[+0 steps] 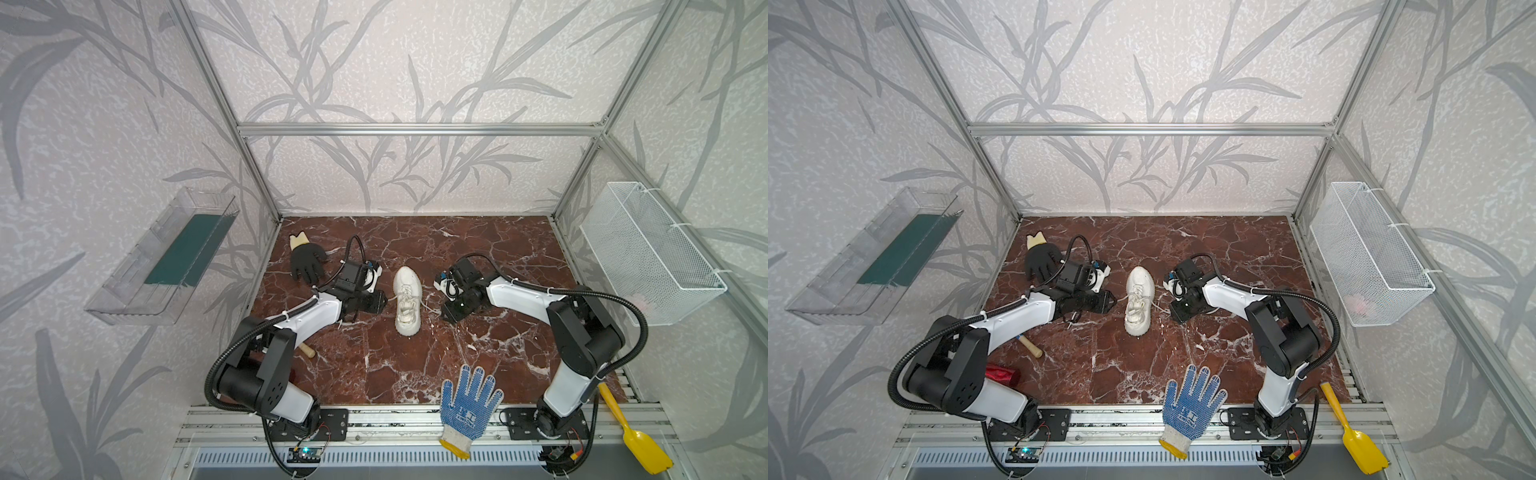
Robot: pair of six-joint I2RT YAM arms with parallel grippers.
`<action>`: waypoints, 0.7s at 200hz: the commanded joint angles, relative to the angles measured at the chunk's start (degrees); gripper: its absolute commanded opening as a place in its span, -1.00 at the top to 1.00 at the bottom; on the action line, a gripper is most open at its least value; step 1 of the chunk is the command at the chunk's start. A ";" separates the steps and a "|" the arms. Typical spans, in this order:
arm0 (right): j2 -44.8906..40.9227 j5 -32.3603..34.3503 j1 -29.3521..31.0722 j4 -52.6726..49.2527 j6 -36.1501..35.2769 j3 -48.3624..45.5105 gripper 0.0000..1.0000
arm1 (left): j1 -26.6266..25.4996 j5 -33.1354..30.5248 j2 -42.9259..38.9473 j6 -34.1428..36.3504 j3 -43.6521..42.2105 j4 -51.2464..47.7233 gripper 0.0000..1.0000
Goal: Tie the shoes
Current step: 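Lower the right gripper onto the lace end on the table and grasp it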
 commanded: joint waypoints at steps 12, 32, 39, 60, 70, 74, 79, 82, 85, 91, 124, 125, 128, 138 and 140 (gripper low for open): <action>-3.38 -3.56 0.94 2.07 1.06 -1.29 0.05 | -0.28 -1.03 -1.24 -0.43 -0.61 0.68 0.07; -4.60 -7.12 0.91 3.51 2.29 -0.98 0.05 | -0.27 -1.24 -1.51 -0.39 -0.80 0.58 0.07; -4.02 -7.03 1.01 3.43 2.57 -0.40 0.05 | -0.27 -0.92 -1.51 -0.39 -0.99 0.76 0.07; -0.66 -4.64 0.98 1.01 2.78 2.26 0.05 | -0.27 -0.85 -0.71 -1.04 -0.97 0.34 0.07; -0.25 -4.46 1.03 0.56 2.62 2.77 0.05 | -0.28 -1.01 -0.18 -1.43 -0.89 0.10 0.07; -0.22 -4.17 0.99 0.50 2.62 2.81 0.05 | -0.28 -1.08 -0.05 -1.63 -0.95 0.17 0.07; -0.21 -3.79 1.02 0.25 2.58 2.88 0.05 | -0.31 -1.04 0.14 -1.73 -1.10 0.33 0.07; -0.14 -3.48 0.98 0.11 2.61 2.86 0.05 | -0.35 -1.04 0.29 -1.75 -1.12 0.37 0.07; -0.13 -3.15 1.02 -0.05 2.62 2.86 0.05 | -0.36 -1.20 0.37 -1.80 -1.26 0.47 0.07; 0.03 -2.64 0.97 -0.41 2.39 2.92 0.05 | -0.36 -1.63 0.50 -1.97 -1.33 0.57 0.07; 0.59 3.58 0.93 -3.54 5.02 3.82 0.05 | -0.36 -2.06 0.60 -2.17 -1.94 1.02 0.07; 0.49 3.71 0.91 -3.72 5.23 3.84 0.05 | -0.36 -2.08 0.56 -2.16 -1.89 1.01 0.07; 0.25 4.14 0.85 -4.07 5.89 3.77 0.05 | -0.36 -2.18 0.52 -2.19 -1.91 0.88 0.07; -0.90 5.91 0.66 -5.32 8.59 3.76 0.05 | -0.34 -2.49 0.30 -2.32 -1.92 0.57 0.07; -1.12 6.33 0.63 -5.55 9.32 3.72 0.04 | -0.34 -2.50 0.20 -2.39 -1.92 0.56 0.06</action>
